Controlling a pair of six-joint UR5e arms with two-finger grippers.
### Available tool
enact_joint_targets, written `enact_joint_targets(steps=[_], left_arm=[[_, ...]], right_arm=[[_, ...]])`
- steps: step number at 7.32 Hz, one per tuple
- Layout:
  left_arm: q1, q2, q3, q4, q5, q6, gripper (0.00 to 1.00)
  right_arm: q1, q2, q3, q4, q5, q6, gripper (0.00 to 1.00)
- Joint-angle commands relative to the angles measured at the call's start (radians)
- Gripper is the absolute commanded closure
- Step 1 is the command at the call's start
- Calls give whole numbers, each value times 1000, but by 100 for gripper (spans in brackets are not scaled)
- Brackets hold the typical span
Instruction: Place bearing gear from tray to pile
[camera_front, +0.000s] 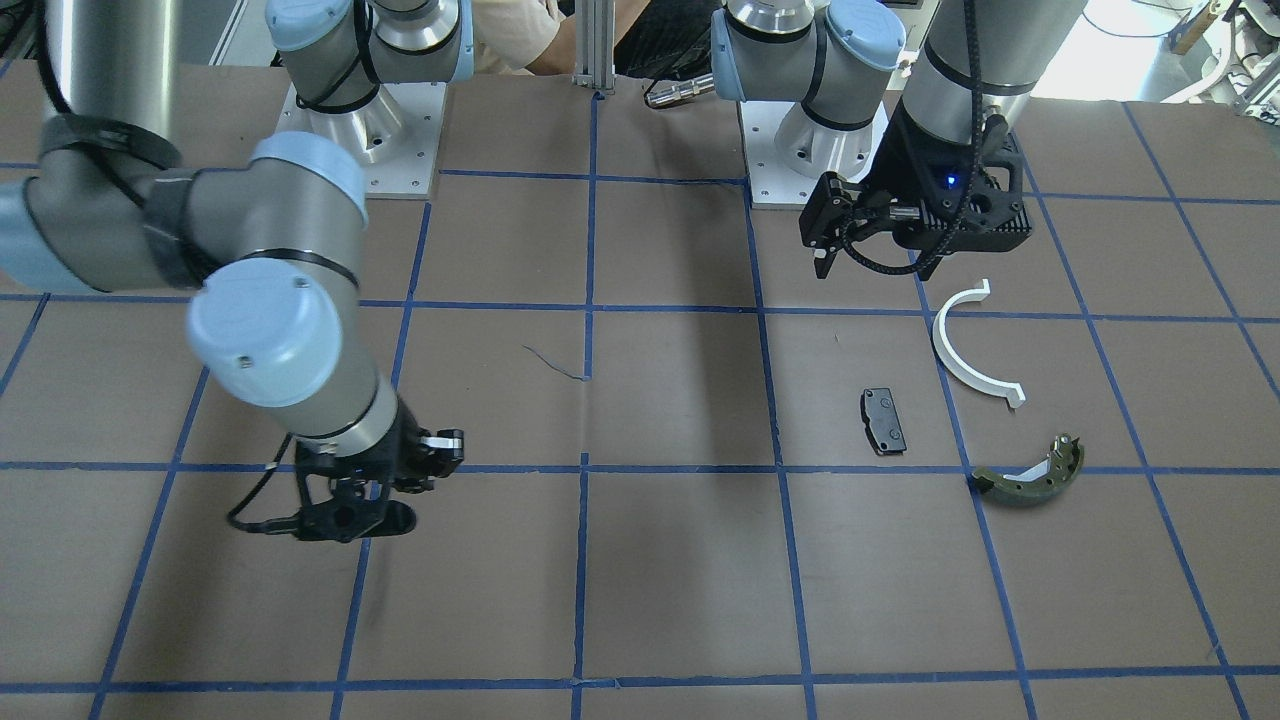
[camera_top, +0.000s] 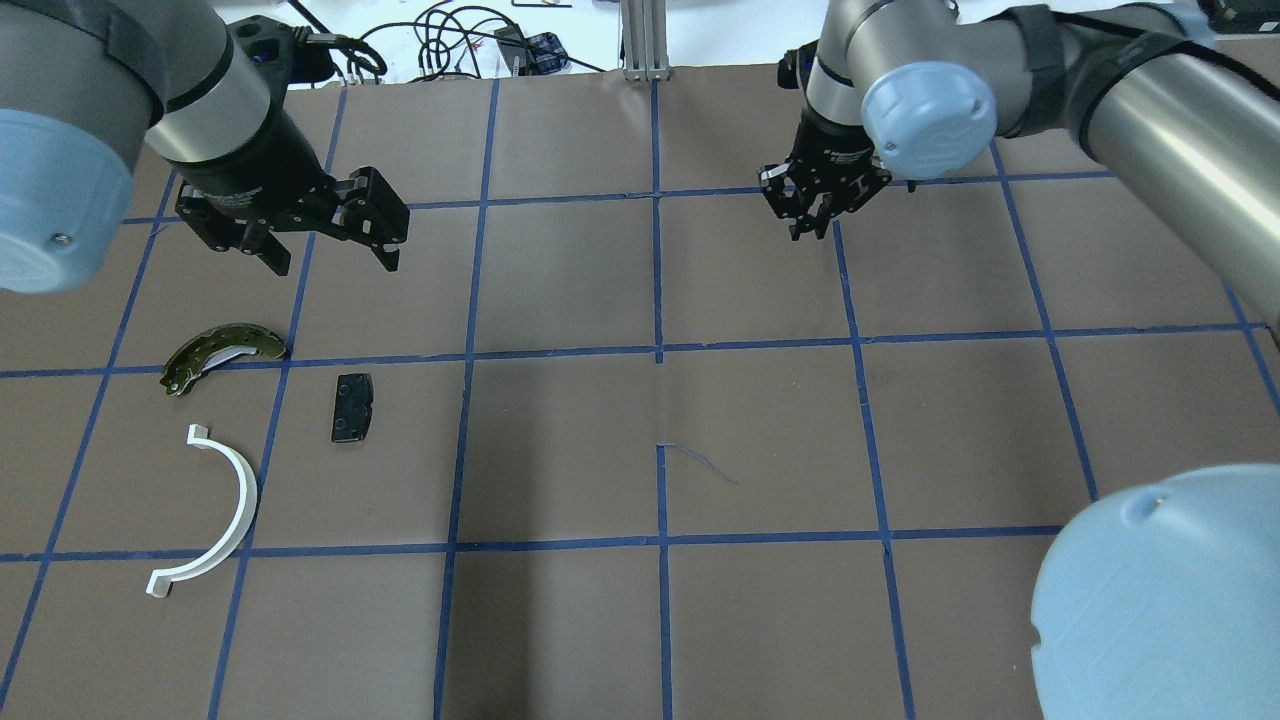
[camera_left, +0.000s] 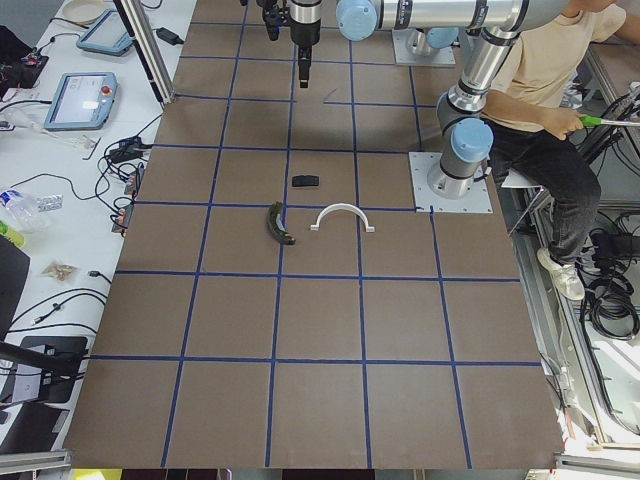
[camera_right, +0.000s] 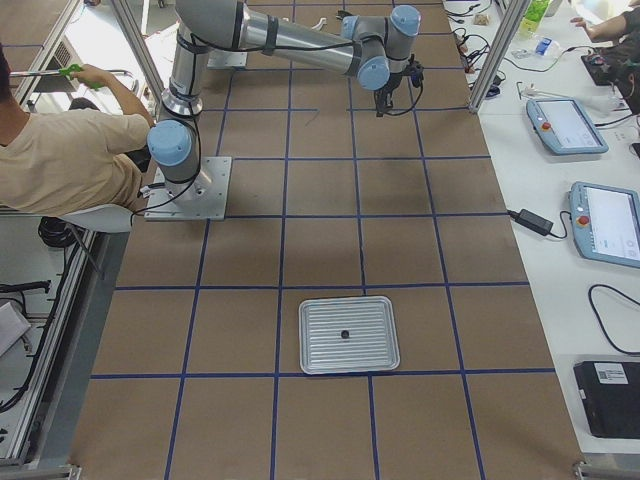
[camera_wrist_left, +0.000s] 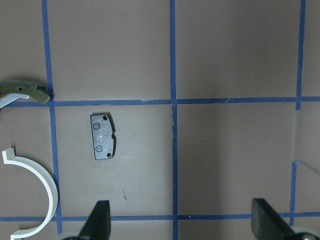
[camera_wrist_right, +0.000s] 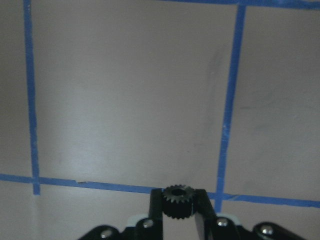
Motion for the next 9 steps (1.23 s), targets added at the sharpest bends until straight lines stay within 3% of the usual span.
enact_joint_targets(steps=[1, 3, 8, 9], left_arm=[[2, 0, -1, 0, -2, 0, 0], [0, 0, -1, 0, -2, 0, 0], [-1, -4, -1, -3, -10, -6, 0], [-2, -6, -1, -3, -13, -5, 0]], right_arm=[[132, 1, 166, -207, 3, 143, 100], [187, -5, 254, -280, 50, 182, 100], [301, 62, 256, -323, 81, 304, 100], [306, 67, 256, -327, 79, 321, 91]])
